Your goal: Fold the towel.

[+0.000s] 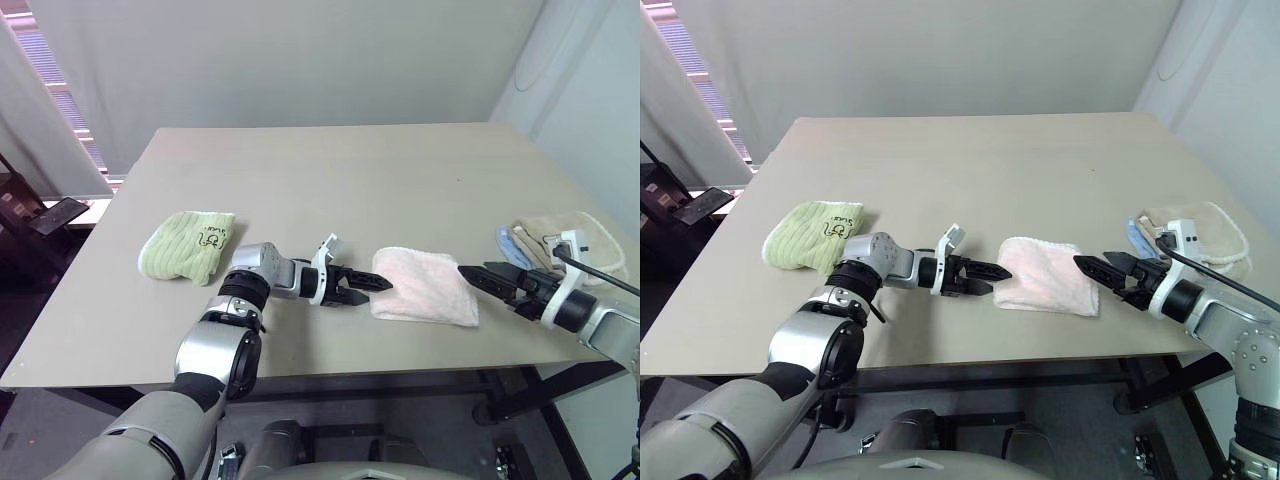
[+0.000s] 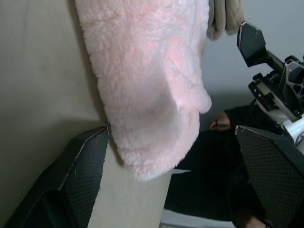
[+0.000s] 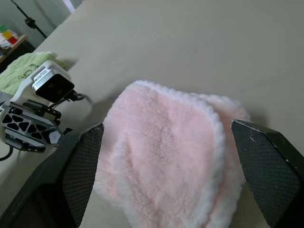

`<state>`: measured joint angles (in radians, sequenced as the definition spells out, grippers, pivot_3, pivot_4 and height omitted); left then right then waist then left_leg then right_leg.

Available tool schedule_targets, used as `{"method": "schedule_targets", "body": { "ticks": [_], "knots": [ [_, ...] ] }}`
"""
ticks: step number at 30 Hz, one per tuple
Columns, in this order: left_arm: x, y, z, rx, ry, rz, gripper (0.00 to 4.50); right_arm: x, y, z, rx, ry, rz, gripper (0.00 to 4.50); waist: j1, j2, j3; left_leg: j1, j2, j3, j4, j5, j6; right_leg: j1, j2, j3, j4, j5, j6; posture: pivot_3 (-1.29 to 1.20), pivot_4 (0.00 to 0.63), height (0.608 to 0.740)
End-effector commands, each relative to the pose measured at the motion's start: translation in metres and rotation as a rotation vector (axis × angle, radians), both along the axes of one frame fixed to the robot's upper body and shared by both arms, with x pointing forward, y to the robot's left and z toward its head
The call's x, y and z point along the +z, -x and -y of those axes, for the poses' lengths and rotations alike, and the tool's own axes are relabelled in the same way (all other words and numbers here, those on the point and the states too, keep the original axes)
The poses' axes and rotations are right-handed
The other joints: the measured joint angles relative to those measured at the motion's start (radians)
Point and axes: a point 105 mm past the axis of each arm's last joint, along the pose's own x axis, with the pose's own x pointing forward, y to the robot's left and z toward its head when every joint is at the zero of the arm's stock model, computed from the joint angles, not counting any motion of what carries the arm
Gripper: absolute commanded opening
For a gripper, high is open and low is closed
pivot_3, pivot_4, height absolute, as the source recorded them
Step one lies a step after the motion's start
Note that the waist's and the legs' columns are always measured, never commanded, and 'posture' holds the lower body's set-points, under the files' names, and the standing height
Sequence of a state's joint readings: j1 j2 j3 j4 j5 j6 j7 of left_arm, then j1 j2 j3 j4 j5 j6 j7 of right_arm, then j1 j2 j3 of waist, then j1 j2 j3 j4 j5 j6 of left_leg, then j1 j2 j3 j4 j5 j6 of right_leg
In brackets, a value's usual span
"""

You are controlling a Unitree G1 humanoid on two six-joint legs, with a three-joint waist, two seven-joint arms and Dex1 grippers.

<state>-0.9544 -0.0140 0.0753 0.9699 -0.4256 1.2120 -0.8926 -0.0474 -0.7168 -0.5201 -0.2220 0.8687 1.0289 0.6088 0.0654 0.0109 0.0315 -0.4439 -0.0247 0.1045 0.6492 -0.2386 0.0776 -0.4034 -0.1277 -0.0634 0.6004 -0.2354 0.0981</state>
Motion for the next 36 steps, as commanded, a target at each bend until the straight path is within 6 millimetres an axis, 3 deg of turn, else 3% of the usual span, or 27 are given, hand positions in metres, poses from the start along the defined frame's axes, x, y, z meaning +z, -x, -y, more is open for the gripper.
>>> {"method": "schedule_targets", "body": {
  "ticks": [1,10,13,22,24,25,26,28,29,30,32,33,34,35,36],
  "knots": [
    [-0.005,0.009,0.022,-0.023,0.012,-0.034,4.50,0.015,0.003,0.000,-0.002,0.027,0.052,4.46,0.004,0.001,-0.001,0.000,0.000,0.000,0.000,0.000,0.000,0.000,0.000,0.000,-0.001,0.000,0.000,0.00,0.000,0.730],
    [0.005,0.012,0.064,-0.008,0.050,-0.024,4.50,0.015,0.004,0.011,-0.070,0.038,0.049,4.46,0.030,0.001,0.000,-0.003,-0.006,0.002,0.000,-0.002,0.004,0.003,-0.006,-0.001,-0.008,0.004,0.002,0.00,0.000,0.730],
    [-0.002,0.022,0.079,-0.041,0.006,0.005,4.50,0.015,0.004,0.013,-0.084,0.043,0.048,4.46,0.031,0.001,-0.001,-0.003,-0.006,0.002,0.000,-0.002,0.004,0.003,-0.006,-0.002,-0.008,0.004,0.002,0.00,0.000,0.730],
    [-0.003,0.026,0.090,-0.034,0.022,0.010,4.50,0.017,0.000,0.026,-0.178,0.036,0.072,4.46,0.026,0.002,-0.002,-0.002,-0.006,0.002,-0.003,-0.003,0.004,0.008,-0.005,-0.003,-0.009,0.007,0.006,0.00,0.000,0.730],
    [0.000,0.027,0.093,-0.038,0.038,0.001,4.50,0.016,0.000,0.028,-0.188,0.025,0.066,4.46,0.033,0.000,-0.001,-0.008,-0.005,0.006,-0.008,-0.003,0.004,0.009,-0.004,-0.002,0.001,0.007,0.005,0.00,0.000,0.730],
    [0.001,0.028,0.095,-0.038,0.039,0.000,4.50,0.015,0.001,0.027,-0.188,0.023,0.062,4.46,0.035,-0.003,0.000,-0.009,-0.005,0.013,-0.015,-0.002,0.004,0.007,-0.004,0.000,0.016,0.002,-0.003,0.00,0.000,0.730],
    [0.002,0.028,0.096,-0.039,0.043,0.001,4.50,0.014,0.001,0.027,-0.187,0.023,0.059,4.46,0.033,-0.015,0.003,-0.005,-0.005,0.021,-0.022,-0.002,0.004,0.007,-0.005,0.004,0.031,-0.014,-0.019,0.00,0.000,0.730],
    [0.003,0.028,0.098,-0.039,0.046,0.003,4.50,0.013,0.002,0.026,-0.185,0.024,0.056,4.46,0.031,-0.011,0.004,0.007,0.002,0.038,-0.018,0.000,-0.001,-0.005,-0.011,0.015,0.033,-0.031,-0.007,0.00,0.000,0.730],
    [0.003,0.029,0.099,-0.042,0.045,0.010,4.32,0.013,0.002,0.026,-0.184,0.024,0.055,4.49,0.025,-0.004,0.004,0.006,0.005,0.031,-0.005,0.009,-0.015,-0.003,-0.012,0.006,0.033,-0.031,-0.007,0.00,0.000,0.730],
    [0.003,0.029,0.100,-0.040,0.039,0.015,4.13,0.012,0.002,0.027,-0.188,0.026,0.053,4.50,0.020,0.005,0.005,0.002,0.007,0.020,0.005,0.011,-0.019,-0.001,-0.012,-0.004,0.033,-0.030,-0.007,0.00,0.000,0.730],
    [0.004,0.028,0.102,-0.043,0.047,0.039,3.58,0.012,0.001,0.029,-0.197,0.030,0.050,4.50,-0.005,0.025,-0.001,-0.002,0.007,-0.011,0.016,0.005,-0.009,0.016,-0.010,-0.031,0.022,-0.027,-0.008,0.00,0.000,0.730],
    [0.006,0.028,0.103,-0.048,0.057,0.053,3.21,0.012,0.000,0.030,-0.202,0.033,0.050,4.50,-0.010,0.027,-0.003,-0.004,0.007,-0.019,0.009,0.002,-0.005,0.028,-0.002,-0.034,-0.001,-0.014,0.002,0.00,0.000,0.730],
    [0.008,0.027,0.103,-0.045,0.067,0.051,2.85,0.013,0.000,0.030,-0.205,0.031,0.054,4.50,-0.013,0.021,-0.001,-0.015,0.005,-0.017,-0.005,0.002,-0.004,0.031,0.000,-0.032,-0.003,-0.008,0.001,0.00,0.000,0.730],
    [0.010,0.027,0.103,-0.051,0.081,0.060,2.47,0.014,-0.001,0.031,-0.209,0.031,0.058,4.50,-0.012,0.013,0.000,-0.017,0.002,-0.010,-0.008,0.002,-0.004,0.030,0.001,-0.023,0.019,-0.020,-0.001,0.00,0.000,0.730],
    [0.011,0.026,0.103,-0.047,0.078,0.062,2.10,0.014,-0.001,0.031,-0.211,0.032,0.061,4.50,-0.012,0.005,0.005,-0.012,-0.004,-0.008,-0.007,0.003,-0.004,0.029,0.002,-0.016,0.031,-0.047,0.005,0.00,0.000,0.730]
  ]
}}
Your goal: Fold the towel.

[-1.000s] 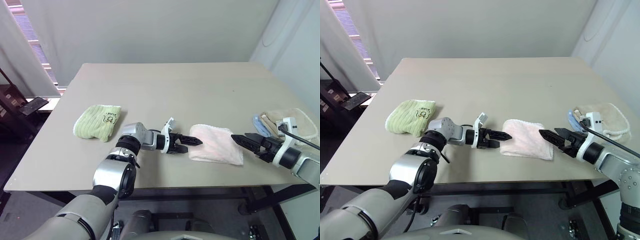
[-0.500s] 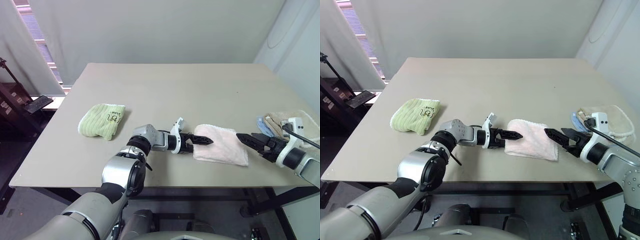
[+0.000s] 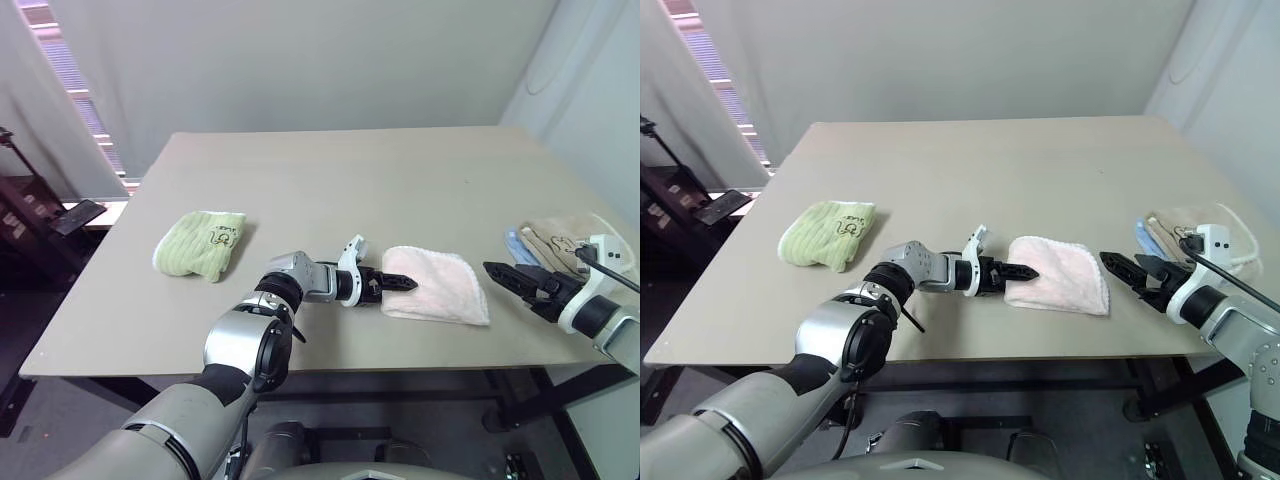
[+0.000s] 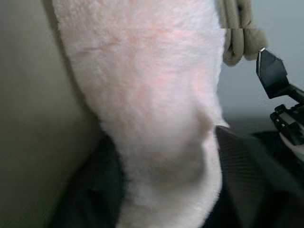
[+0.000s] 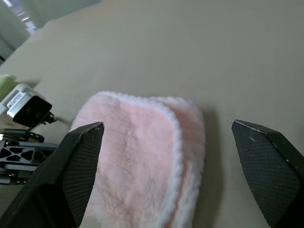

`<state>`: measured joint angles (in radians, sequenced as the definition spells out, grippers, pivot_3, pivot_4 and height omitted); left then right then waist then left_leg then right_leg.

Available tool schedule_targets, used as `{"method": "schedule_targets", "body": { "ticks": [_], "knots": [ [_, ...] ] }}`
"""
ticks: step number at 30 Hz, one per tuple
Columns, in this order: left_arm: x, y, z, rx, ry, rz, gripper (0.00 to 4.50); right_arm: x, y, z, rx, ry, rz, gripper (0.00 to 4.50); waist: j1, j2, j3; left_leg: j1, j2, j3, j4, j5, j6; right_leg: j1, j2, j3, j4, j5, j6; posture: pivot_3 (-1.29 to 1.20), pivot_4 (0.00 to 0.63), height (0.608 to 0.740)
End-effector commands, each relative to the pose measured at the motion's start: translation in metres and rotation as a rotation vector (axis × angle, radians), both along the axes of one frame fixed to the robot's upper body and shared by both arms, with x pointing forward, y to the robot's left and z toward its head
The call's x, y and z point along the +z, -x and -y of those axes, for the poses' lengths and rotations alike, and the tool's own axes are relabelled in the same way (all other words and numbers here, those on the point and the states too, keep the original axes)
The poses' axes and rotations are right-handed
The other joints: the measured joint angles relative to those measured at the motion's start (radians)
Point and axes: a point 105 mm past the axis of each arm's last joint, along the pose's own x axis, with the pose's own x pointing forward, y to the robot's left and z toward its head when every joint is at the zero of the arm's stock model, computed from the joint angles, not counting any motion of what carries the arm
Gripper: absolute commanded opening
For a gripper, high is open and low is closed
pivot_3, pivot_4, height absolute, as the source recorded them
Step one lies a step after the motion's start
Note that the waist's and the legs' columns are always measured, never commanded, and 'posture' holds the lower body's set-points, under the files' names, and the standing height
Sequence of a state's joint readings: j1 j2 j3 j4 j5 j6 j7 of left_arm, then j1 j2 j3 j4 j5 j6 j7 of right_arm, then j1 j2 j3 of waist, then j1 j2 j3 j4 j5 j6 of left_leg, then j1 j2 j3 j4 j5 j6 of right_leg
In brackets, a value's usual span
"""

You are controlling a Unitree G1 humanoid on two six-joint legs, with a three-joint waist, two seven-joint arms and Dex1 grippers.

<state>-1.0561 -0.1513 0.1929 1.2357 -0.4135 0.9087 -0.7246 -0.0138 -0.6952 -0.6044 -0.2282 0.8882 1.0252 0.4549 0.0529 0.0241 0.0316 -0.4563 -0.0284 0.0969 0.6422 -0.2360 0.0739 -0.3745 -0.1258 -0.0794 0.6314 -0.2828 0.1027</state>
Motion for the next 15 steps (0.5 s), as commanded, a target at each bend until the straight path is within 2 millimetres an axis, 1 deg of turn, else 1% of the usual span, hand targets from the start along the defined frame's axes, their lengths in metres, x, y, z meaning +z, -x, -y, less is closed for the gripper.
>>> {"method": "schedule_targets", "body": {
  "ticks": [1,2,3,6,11,13,15],
  "knots": [
    [0.021,0.033,0.058,-0.143,0.101,0.005,1.80,0.015,-0.003,0.004,-0.016,0.013,0.061,4.50,0.000,-0.009,0.006,0.001,-0.008,-0.002,0.002,0.000,0.000,-0.006,-0.003,0.007,0.001,-0.006,0.008,0.00,0.000,0.730],
    [0.022,0.032,0.057,-0.138,0.104,0.003,1.47,0.015,-0.003,0.004,-0.016,0.014,0.061,4.50,-0.005,-0.006,0.004,0.001,-0.009,-0.003,0.001,0.001,-0.001,-0.011,-0.007,0.007,-0.001,-0.007,0.007,0.00,0.000,0.730],
    [0.023,0.032,0.057,-0.134,0.112,-0.002,1.02,0.014,-0.004,0.004,-0.017,0.014,0.061,4.50,-0.011,-0.003,0.003,0.001,-0.009,-0.003,0.003,0.002,-0.003,-0.011,-0.008,0.007,-0.001,-0.008,0.005,0.00,0.000,0.730],
    [0.027,0.031,0.057,-0.132,0.134,-0.006,0.03,0.013,-0.005,0.005,-0.025,0.013,0.061,4.50,-0.014,-0.002,0.002,0.000,-0.009,-0.005,0.007,0.001,-0.001,-0.009,-0.007,0.007,-0.004,-0.007,0.006,0.00,0.000,0.730],
    [0.035,0.025,0.054,-0.115,0.180,-0.013,0.01,0.014,-0.008,0.006,-0.029,0.013,0.069,4.50,-0.014,-0.005,0.003,-0.001,-0.009,-0.005,0.010,-0.001,0.002,-0.008,-0.008,0.008,-0.004,-0.004,0.011,0.00,0.000,0.730],
    [0.044,0.022,0.050,-0.119,0.208,-0.021,0.01,0.014,-0.009,0.006,-0.033,0.014,0.072,4.50,-0.014,-0.005,0.004,-0.001,-0.009,-0.005,0.010,-0.001,0.002,-0.008,-0.008,0.008,-0.003,-0.003,0.013,0.00,0.000,0.730],
    [0.052,0.017,0.044,-0.135,0.208,0.011,0.01,0.015,-0.011,0.006,-0.033,0.013,0.079,4.50,-0.014,-0.005,0.004,-0.001,-0.009,-0.005,0.010,-0.001,0.002,-0.008,-0.008,0.008,-0.003,-0.003,0.013,0.00,0.000,0.730]
  ]
}}
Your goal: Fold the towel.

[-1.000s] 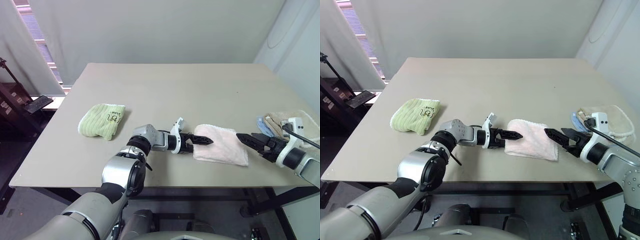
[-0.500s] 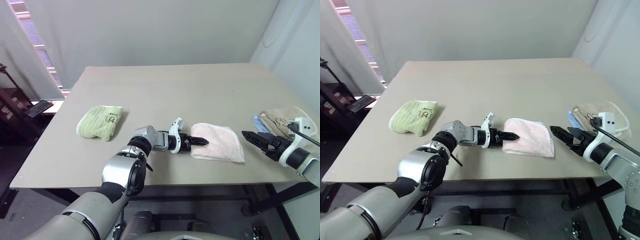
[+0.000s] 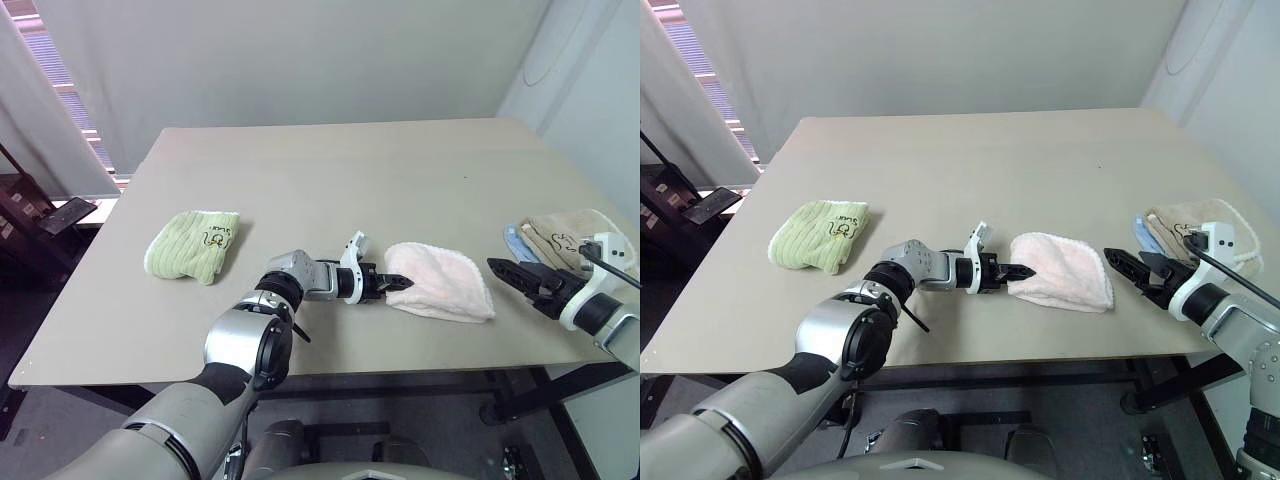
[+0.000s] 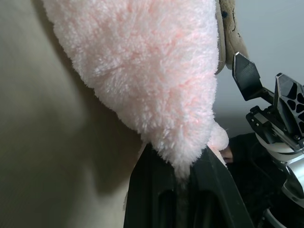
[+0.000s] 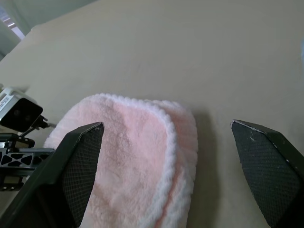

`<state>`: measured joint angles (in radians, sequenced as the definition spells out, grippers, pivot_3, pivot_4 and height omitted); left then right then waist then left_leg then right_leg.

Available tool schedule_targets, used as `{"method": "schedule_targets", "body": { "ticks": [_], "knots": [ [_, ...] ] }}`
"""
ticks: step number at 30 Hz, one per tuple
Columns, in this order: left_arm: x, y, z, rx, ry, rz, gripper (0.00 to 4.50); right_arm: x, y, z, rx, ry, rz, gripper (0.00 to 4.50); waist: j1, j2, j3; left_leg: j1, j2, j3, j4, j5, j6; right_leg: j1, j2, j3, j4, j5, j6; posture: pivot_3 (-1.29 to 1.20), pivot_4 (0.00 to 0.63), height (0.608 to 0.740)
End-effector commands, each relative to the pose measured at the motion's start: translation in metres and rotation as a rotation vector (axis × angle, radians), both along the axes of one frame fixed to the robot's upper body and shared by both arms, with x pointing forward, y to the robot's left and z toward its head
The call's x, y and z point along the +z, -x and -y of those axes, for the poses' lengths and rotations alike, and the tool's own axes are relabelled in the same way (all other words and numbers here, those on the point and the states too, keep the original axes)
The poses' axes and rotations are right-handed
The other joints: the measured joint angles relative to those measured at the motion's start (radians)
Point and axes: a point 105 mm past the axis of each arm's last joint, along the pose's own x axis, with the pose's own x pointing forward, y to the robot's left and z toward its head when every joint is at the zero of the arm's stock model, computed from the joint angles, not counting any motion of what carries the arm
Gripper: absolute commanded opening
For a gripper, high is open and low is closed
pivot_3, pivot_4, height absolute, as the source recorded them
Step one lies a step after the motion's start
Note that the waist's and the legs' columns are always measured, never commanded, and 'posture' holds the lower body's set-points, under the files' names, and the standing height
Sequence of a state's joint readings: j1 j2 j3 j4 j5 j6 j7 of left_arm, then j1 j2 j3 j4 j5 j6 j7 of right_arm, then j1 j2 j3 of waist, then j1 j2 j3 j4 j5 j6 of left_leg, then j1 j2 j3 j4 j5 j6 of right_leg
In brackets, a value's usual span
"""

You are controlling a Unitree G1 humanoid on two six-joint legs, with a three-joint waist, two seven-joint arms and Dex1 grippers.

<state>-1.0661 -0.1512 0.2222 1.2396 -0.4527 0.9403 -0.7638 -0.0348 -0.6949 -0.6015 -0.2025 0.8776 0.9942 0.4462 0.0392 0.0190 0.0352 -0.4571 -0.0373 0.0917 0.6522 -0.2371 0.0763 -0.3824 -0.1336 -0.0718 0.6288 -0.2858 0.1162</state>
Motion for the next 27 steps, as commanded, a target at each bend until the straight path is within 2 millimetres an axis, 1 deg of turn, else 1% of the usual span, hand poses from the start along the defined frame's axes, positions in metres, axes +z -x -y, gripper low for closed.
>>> {"method": "schedule_targets", "body": {
  "ticks": [1,5,9,11,12,13,14,16,18,20,21,22,23,25,27],
  "knots": [
    [0.045,0.013,0.037,-0.130,0.118,0.075,0.01,0.012,-0.007,0.000,-0.005,0.007,0.061,4.50,0.000,0.000,0.000,0.000,0.000,0.000,0.000,0.000,0.000,0.000,0.000,0.000,0.000,0.000,0.000,0.00,0.000,0.730],
    [0.070,-0.004,0.017,-0.107,0.144,0.133,0.01,0.015,-0.012,-0.004,-0.002,-0.018,0.092,4.50,-0.001,0.002,-0.001,-0.001,0.000,0.000,0.000,0.000,0.000,-0.001,0.000,0.001,0.000,0.000,0.000,0.00,0.000,0.730],
    [0.112,-0.031,-0.015,-0.001,0.176,0.249,0.01,0.016,-0.019,-0.012,0.027,-0.058,0.129,4.50,-0.003,0.004,-0.002,-0.003,0.000,0.000,0.000,0.000,0.000,-0.003,0.001,0.001,0.001,0.000,0.001,0.00,0.000,0.730],
    [0.125,-0.039,-0.027,0.045,0.176,0.294,0.01,0.016,-0.022,-0.016,0.042,-0.064,0.136,4.50,-0.008,0.004,-0.003,-0.003,0.000,0.000,0.000,0.001,0.000,-0.004,0.002,0.003,0.002,0.000,0.001,0.00,0.000,0.730],
    [0.128,-0.040,-0.030,0.058,0.173,0.307,0.01,0.016,-0.023,-0.017,0.045,-0.064,0.138,4.50,-0.009,0.005,-0.003,-0.003,0.000,0.000,0.000,0.001,0.000,-0.002,0.002,0.004,0.003,0.001,0.001,0.00,0.000,0.730],
    [0.136,-0.046,-0.039,0.096,0.180,0.316,0.01,0.014,-0.025,-0.020,0.051,-0.063,0.139,4.50,-0.009,0.005,-0.003,-0.002,0.000,0.000,0.000,0.001,0.000,-0.002,0.002,0.004,0.003,0.001,0.001,0.00,0.000,0.730],
    [0.145,-0.054,-0.052,0.153,0.175,0.347,0.01,0.013,-0.028,-0.023,0.063,-0.068,0.140,4.50,-0.011,0.005,-0.003,-0.002,0.000,0.000,0.000,0.001,-0.001,-0.001,0.003,0.004,0.003,0.001,0.001,0.00,0.000,0.730],
    [0.166,-0.075,-0.087,0.312,0.161,0.422,0.01,0.010,-0.036,-0.031,0.087,-0.075,0.139,4.50,-0.017,0.003,-0.002,-0.002,0.000,0.000,0.001,0.002,-0.001,-0.003,0.003,0.004,0.003,0.001,0.001,0.00,0.000,0.730],
    [0.180,-0.087,-0.116,0.435,0.135,0.479,0.01,0.006,-0.042,-0.036,0.107,-0.075,0.134,4.50,-0.029,0.003,-0.002,-0.002,0.000,0.000,0.001,0.002,-0.001,-0.004,0.003,0.004,0.004,0.001,0.001,0.00,0.000,0.730],
    [0.188,-0.094,-0.134,0.514,0.110,0.522,0.01,0.005,-0.047,-0.040,0.119,-0.078,0.133,4.50,-0.030,0.003,-0.002,-0.002,0.000,0.000,0.001,0.003,-0.003,-0.004,0.003,0.005,0.005,0.002,0.003,0.00,0.000,0.730],
    [0.197,-0.099,-0.153,0.590,0.093,0.570,0.01,0.004,-0.050,-0.043,0.131,-0.082,0.134,4.50,-0.029,0.002,-0.002,-0.002,0.000,0.000,0.001,0.004,-0.005,-0.004,0.003,0.005,0.005,0.002,0.003,0.00,0.000,0.730],
    [0.204,-0.102,-0.166,0.641,0.084,0.601,0.01,0.003,-0.053,-0.045,0.140,-0.084,0.134,4.50,-0.030,0.002,-0.001,-0.002,0.000,0.000,0.001,0.006,-0.007,-0.004,0.004,0.005,0.005,0.002,0.003,0.00,0.000,0.730],
    [0.208,-0.103,-0.174,0.675,0.078,0.621,0.01,0.003,-0.055,-0.047,0.145,-0.085,0.135,4.50,-0.028,0.002,-0.001,-0.002,0.000,0.000,0.002,0.006,-0.008,-0.004,0.004,0.005,0.005,0.002,0.004,0.00,0.000,0.730],
    [0.215,-0.108,-0.208,0.799,0.011,0.665,0.01,0.000,-0.060,-0.053,0.170,-0.083,0.127,4.50,-0.027,0.002,-0.001,-0.002,0.000,0.000,0.002,0.006,-0.008,-0.004,0.004,0.005,0.005,0.002,0.004,0.00,0.000,0.730],
    [0.219,-0.107,-0.250,0.950,-0.056,0.691,0.01,-0.002,-0.066,-0.061,0.205,-0.081,0.124,4.50,-0.031,0.001,-0.001,-0.002,0.000,0.000,0.002,0.006,-0.008,-0.004,0.005,0.005,0.005,0.002,0.004,0.00,0.000,0.730]
  ]
}}
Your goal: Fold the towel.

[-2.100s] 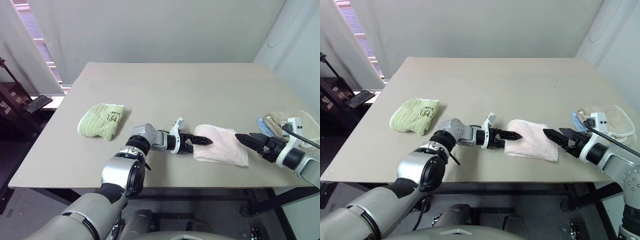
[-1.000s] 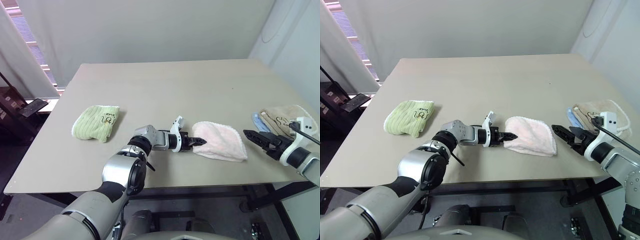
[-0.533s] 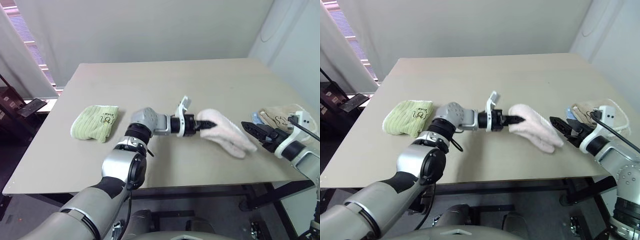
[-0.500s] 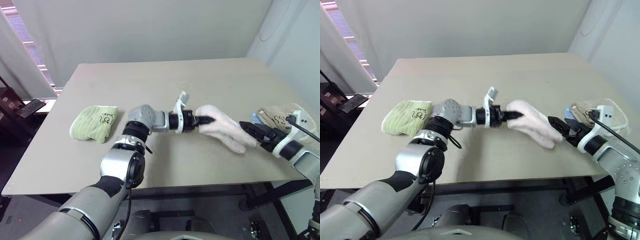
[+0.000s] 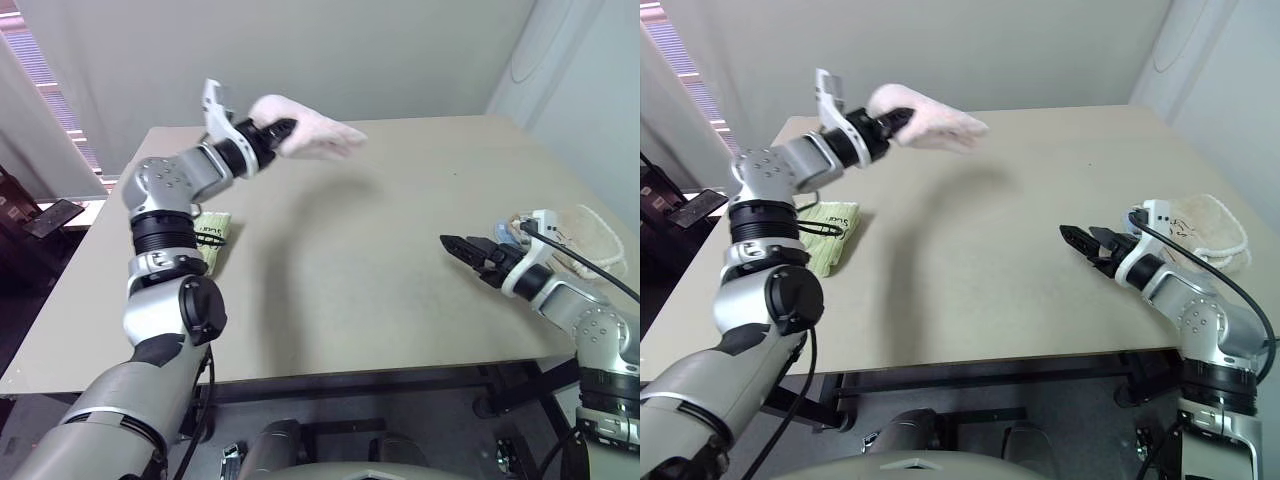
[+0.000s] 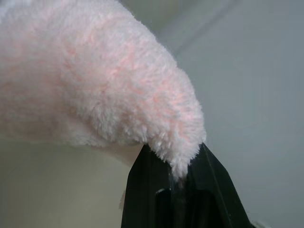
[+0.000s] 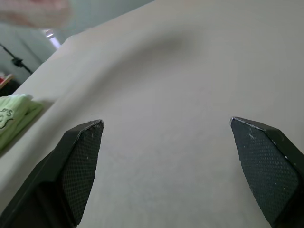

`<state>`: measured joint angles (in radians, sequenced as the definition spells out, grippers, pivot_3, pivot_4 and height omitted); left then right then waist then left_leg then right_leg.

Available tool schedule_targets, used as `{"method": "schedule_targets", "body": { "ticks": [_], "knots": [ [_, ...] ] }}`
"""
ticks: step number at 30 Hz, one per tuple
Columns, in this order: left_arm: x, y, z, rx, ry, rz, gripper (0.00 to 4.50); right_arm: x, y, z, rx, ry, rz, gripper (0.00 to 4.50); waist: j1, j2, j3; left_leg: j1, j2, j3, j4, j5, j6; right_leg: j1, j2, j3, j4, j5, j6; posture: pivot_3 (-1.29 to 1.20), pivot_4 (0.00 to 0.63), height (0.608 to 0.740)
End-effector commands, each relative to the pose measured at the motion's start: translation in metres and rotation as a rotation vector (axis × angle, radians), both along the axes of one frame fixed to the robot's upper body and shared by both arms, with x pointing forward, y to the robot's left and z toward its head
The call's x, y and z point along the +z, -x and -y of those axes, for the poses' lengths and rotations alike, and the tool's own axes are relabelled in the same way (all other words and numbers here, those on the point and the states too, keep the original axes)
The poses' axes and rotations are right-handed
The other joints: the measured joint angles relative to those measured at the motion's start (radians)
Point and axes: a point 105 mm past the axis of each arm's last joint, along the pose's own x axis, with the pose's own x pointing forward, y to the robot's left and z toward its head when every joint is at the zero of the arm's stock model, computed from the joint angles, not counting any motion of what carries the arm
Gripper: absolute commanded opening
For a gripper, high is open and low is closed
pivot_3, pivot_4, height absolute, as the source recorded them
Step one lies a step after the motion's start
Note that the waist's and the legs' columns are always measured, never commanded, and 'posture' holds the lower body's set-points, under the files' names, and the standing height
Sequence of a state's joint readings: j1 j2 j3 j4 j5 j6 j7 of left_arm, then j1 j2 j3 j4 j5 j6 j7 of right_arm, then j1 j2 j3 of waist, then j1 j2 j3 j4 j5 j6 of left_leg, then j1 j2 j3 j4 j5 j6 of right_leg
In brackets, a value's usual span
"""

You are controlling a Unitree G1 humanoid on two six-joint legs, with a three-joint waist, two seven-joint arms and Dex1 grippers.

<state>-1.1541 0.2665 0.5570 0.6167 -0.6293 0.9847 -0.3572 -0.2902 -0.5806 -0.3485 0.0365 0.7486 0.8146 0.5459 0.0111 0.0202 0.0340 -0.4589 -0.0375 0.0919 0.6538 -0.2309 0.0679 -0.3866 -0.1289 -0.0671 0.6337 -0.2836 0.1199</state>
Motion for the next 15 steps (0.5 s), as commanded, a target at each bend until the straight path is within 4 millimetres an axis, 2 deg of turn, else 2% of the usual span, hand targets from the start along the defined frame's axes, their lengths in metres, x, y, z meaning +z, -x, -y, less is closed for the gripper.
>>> {"method": "schedule_targets", "body": {
  "ticks": [1,4,8,11,15],
  "knots": [
    [0.025,0.006,-0.063,0.249,-0.039,0.094,0.01,0.009,-0.011,-0.011,0.054,0.002,0.045,4.50,-0.006,0.000,0.000,0.000,0.000,0.000,0.000,0.000,0.000,0.000,0.000,0.001,0.000,0.000,0.000,0.00,0.000,0.730],
    [0.011,0.018,-0.086,0.370,-0.110,0.091,0.01,0.009,-0.017,-0.015,0.080,0.008,0.044,4.50,-0.015,-0.001,0.000,0.003,0.000,0.002,-0.002,0.000,-0.001,0.004,0.001,0.003,0.001,0.000,0.001,0.00,0.000,0.730],
    [-0.020,0.042,-0.123,0.543,-0.118,0.018,0.01,0.008,-0.024,-0.019,0.118,0.014,0.038,4.50,-0.020,-0.005,0.002,0.014,0.000,0.001,-0.003,0.001,-0.002,0.014,0.004,0.003,0.000,0.000,0.000,0.00,0.000,0.730],
    [-0.043,0.056,-0.134,0.597,-0.032,-0.068,0.01,0.008,-0.030,-0.024,0.146,0.023,0.032,4.50,-0.022,-0.009,0.001,0.017,0.001,0.000,-0.003,0.002,-0.004,0.013,0.003,0.003,0.000,0.001,-0.001,0.00,0.000,0.730],
    [-0.064,0.069,-0.137,0.663,-0.017,-0.100,0.01,0.009,-0.037,-0.032,0.191,0.039,0.034,4.50,-0.021,-0.012,0.001,0.017,0.001,0.000,-0.004,0.002,-0.004,0.013,0.002,0.003,-0.001,0.006,-0.001,0.00,0.000,0.730]
  ]
}}
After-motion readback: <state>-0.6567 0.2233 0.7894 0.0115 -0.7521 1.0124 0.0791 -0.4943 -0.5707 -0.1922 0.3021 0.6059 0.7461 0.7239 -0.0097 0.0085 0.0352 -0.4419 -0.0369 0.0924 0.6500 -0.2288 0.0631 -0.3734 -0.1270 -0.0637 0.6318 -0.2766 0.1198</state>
